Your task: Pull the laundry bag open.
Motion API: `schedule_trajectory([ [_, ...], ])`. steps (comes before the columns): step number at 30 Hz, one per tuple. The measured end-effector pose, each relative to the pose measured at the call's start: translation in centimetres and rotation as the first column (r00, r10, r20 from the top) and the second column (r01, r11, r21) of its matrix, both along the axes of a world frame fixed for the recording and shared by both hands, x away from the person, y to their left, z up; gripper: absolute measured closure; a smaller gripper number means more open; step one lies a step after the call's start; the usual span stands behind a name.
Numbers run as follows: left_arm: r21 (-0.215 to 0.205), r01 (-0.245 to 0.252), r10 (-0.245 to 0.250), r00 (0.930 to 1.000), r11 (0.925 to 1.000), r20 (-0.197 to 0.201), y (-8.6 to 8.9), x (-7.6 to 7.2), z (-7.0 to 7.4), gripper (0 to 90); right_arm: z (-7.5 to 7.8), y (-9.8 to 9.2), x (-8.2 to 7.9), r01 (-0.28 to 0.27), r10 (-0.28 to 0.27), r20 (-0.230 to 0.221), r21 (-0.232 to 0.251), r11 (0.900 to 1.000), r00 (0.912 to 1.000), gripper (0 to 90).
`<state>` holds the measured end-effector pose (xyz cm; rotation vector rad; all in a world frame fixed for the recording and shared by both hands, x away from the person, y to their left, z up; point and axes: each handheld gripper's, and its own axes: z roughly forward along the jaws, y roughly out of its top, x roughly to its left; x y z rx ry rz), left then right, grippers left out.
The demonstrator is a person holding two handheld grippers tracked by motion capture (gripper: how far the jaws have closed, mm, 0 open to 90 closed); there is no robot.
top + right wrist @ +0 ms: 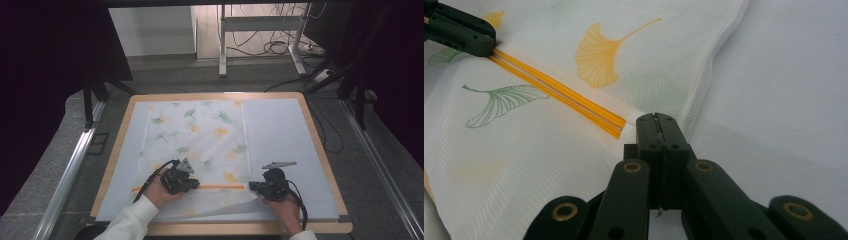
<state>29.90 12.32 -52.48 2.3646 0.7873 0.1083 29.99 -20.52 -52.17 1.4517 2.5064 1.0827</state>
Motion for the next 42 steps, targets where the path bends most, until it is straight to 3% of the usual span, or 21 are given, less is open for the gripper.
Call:
schedule_trajectory([
  [42, 0.016, -0.081, 0.081, 0.9967, 0.9966, -0.005, 4.9, -1.2, -0.1, 86.2, 0.0, 0.0, -0.1, -0.001, 0.001, 0.010, -0.002, 1.000, 1.0000, 89.7],
])
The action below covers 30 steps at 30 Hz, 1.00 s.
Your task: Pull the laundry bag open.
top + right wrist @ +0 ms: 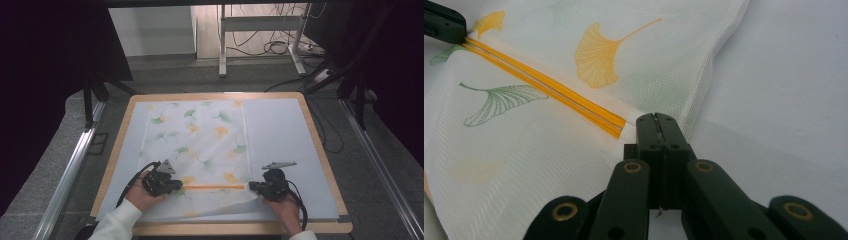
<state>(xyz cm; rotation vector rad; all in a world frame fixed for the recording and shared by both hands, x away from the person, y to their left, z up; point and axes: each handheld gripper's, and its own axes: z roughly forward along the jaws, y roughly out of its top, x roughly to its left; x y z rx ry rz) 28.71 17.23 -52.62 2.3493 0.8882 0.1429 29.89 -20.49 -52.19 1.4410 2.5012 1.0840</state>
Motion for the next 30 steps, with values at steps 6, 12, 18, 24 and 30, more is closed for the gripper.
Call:
schedule_trajectory([
  [6, 0.002, -0.009, 0.009, 0.9999, 1.0000, 0.005, 0.4, -0.2, 0.0, 86.2, 0.0, 0.0, 0.0, 0.000, 0.000, 0.000, 0.000, 1.000, 1.0000, 89.7],
  [12, 0.008, -0.022, 0.022, 0.9998, 0.9997, 0.003, 0.9, -0.3, 0.0, 86.2, 0.0, 0.0, 0.0, -0.001, 0.001, -0.001, -0.001, 1.000, 1.0000, 89.7],
  [18, 0.013, -0.028, 0.028, 0.9996, 0.9995, 0.004, 1.2, -0.5, 0.0, 86.2, 0.0, 0.0, 0.0, -0.004, 0.004, 0.002, -0.003, 1.000, 1.0000, 89.7],
  [24, 0.023, -0.038, 0.038, 0.9993, 0.9990, 0.006, 1.3, -0.6, 0.0, 86.2, 0.0, 0.0, 0.0, -0.004, 0.004, 0.002, -0.003, 1.000, 1.0000, 89.7],
  [30, 0.030, -0.042, 0.042, 0.9991, 0.9987, 0.005, 1.5, -0.6, 0.1, 86.2, 0.0, 0.0, 0.0, -0.002, 0.002, 0.003, -0.003, 1.000, 1.0000, 89.7],
])
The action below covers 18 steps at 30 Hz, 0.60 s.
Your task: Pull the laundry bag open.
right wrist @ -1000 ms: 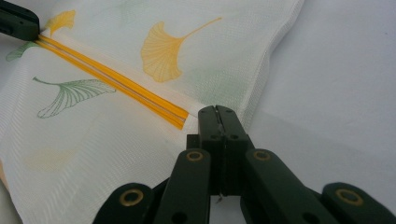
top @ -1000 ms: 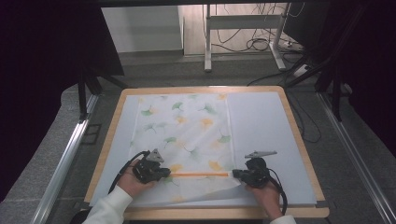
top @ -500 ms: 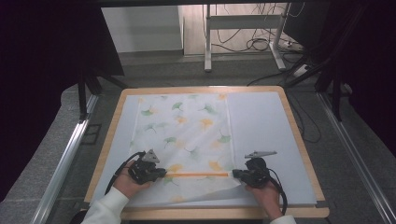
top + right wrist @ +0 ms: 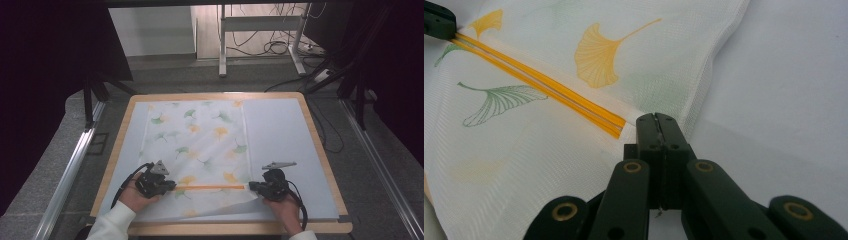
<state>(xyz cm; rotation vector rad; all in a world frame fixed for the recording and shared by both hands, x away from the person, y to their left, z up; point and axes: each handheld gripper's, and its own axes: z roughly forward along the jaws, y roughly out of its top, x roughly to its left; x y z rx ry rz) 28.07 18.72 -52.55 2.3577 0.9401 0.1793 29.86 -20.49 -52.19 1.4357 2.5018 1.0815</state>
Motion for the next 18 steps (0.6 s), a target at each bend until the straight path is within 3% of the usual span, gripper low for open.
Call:
schedule_trajectory([
  [13, 0.020, -0.007, 0.007, 1.0000, 0.9998, 0.003, 0.61, -0.16, 0.05, 86.2, -0.01, -0.01, -0.01, 0.003, -0.003, -0.003, 0.003, 1.000, 1.0000, 89.7],
  [18, 0.009, -0.021, 0.022, 0.9998, 0.9997, -0.005, 0.92, -0.21, 0.00, 86.2, -0.01, 0.00, 0.00, 0.000, 0.000, 0.001, 0.001, 1.000, 1.0000, 89.7],
])
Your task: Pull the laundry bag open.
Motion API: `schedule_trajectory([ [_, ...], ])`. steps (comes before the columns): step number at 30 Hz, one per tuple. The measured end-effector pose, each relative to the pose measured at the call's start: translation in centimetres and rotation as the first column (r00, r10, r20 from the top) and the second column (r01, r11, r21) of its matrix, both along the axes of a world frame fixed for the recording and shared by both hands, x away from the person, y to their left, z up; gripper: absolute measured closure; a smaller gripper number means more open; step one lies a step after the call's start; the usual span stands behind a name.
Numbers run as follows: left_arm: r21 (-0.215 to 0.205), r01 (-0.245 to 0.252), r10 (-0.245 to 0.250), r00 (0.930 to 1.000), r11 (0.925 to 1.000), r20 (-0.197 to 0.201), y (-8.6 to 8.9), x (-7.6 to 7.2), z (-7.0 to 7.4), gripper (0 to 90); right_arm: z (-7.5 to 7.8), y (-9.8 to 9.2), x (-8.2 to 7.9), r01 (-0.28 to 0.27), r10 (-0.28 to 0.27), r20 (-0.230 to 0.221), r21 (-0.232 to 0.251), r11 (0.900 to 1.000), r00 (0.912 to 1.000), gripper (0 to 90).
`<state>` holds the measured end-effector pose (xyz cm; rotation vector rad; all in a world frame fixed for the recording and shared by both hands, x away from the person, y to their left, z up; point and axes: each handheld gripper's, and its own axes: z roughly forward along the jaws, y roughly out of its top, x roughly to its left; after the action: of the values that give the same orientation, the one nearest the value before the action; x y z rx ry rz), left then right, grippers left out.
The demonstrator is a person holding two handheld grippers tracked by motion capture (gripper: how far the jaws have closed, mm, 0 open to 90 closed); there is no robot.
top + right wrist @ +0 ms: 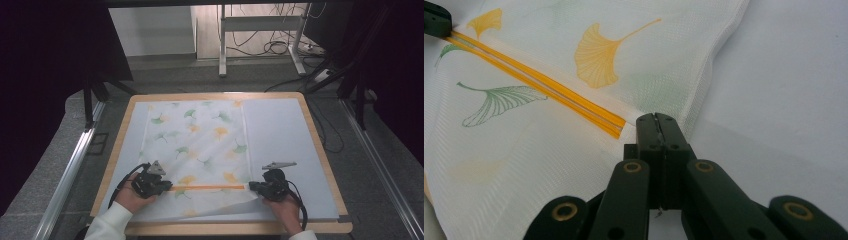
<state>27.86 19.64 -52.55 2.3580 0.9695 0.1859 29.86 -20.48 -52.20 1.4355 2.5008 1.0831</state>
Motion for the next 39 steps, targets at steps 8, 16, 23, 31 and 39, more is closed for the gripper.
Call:
schedule_trajectory([
  [8, 0.003, -0.024, 0.024, 0.9997, 0.9997, -0.002, 0.9, -0.2, 0.0, 86.2, 0.0, 0.0, 0.0, -0.001, 0.001, 0.000, -0.002, 1.000, 1.0000, 89.7],
  [16, 0.002, -0.051, 0.051, 0.9987, 0.9987, -0.009, 2.2, -0.6, -0.1, 86.2, 0.0, 0.0, 0.0, -0.003, 0.003, 0.000, -0.001, 1.000, 1.0000, 89.7],
  [23, 0.005, -0.052, 0.052, 0.9986, 0.9986, -0.011, 2.5, -0.7, -0.1, 86.2, 0.0, 0.0, 0.0, -0.004, 0.004, 0.001, -0.001, 1.000, 1.0000, 89.7],
  [31, 0.016, -0.069, 0.070, 0.9975, 0.9975, -0.007, 3.4, -0.9, -0.1, 86.2, 0.0, 0.0, 0.0, -0.004, 0.004, 0.001, -0.001, 1.000, 1.0000, 89.7],
  [39, 0.025, -0.086, 0.086, 0.9963, 0.9960, 0.000, 4.2, -1.1, -0.1, 86.2, 0.0, 0.0, 0.0, -0.004, 0.004, 0.001, -0.001, 1.000, 1.0000, 89.7],
])
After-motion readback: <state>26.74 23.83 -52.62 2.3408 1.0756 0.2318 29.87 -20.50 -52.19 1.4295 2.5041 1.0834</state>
